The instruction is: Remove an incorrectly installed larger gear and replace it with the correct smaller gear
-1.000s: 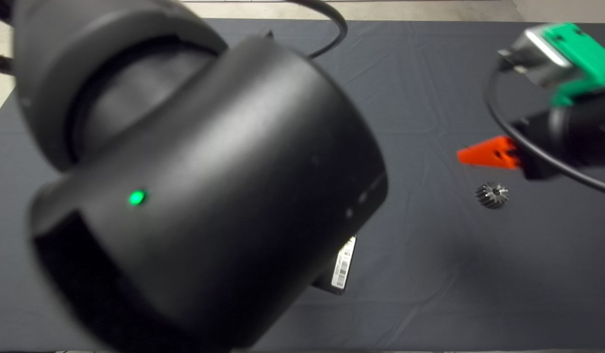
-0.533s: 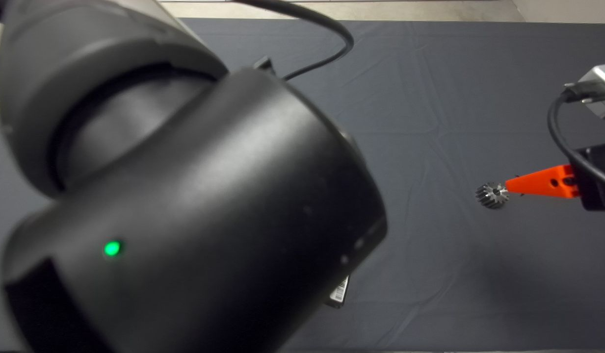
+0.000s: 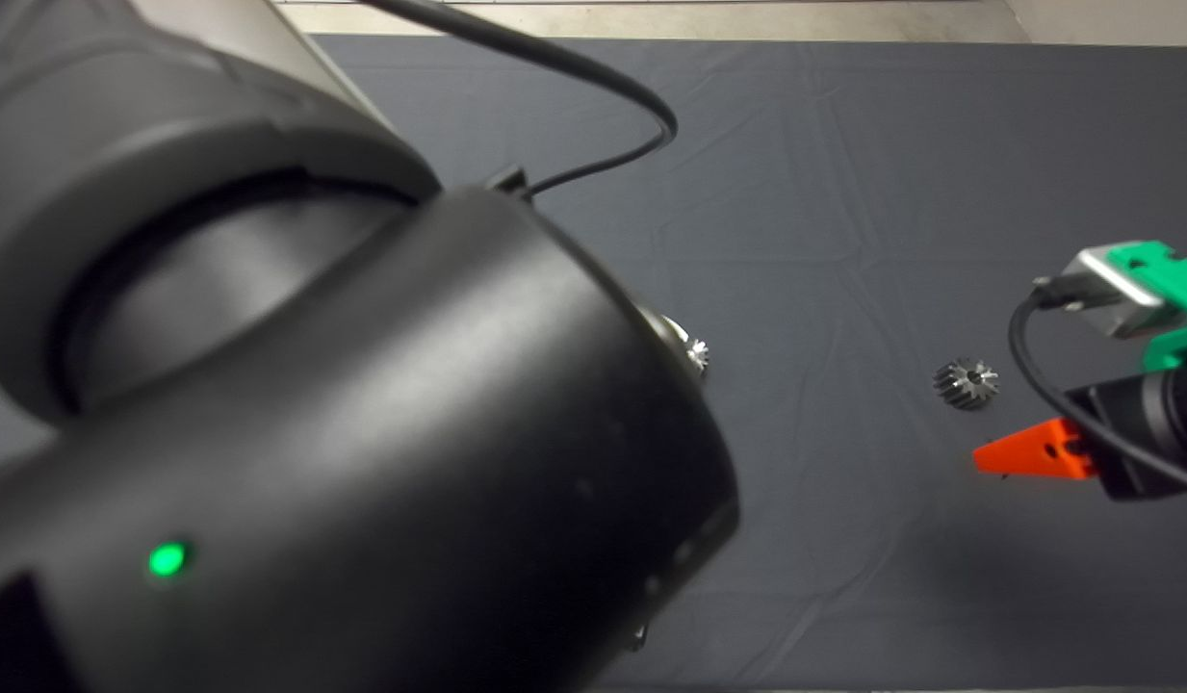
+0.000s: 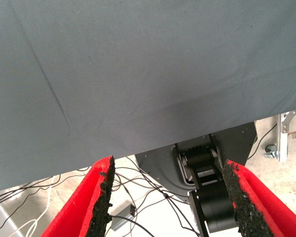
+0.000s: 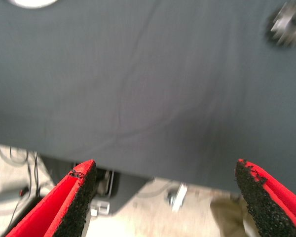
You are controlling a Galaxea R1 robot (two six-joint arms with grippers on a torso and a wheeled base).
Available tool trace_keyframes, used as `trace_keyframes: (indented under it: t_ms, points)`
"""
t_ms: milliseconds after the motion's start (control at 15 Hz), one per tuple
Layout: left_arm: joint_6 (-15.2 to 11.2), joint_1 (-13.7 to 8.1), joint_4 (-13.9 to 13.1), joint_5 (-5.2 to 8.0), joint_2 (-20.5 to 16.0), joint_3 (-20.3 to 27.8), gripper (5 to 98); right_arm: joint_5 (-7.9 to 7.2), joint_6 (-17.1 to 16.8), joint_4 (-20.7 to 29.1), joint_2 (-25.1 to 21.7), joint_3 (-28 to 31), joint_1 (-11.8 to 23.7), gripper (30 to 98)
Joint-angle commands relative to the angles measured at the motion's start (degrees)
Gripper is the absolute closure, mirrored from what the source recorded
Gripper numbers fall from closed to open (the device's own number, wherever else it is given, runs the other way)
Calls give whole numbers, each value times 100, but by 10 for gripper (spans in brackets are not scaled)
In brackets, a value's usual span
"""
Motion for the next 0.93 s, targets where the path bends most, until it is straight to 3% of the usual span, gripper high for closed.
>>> trace_keyframes:
  t_ms: [0, 867]
  points:
    - [-59, -101, -151, 336, 21, -60, 491, -37, 71, 161, -7, 29, -469, 546]
    - [-50, -101, -142, 345, 7, -266, 491, -46, 71, 135, 6, 21, -615, 546]
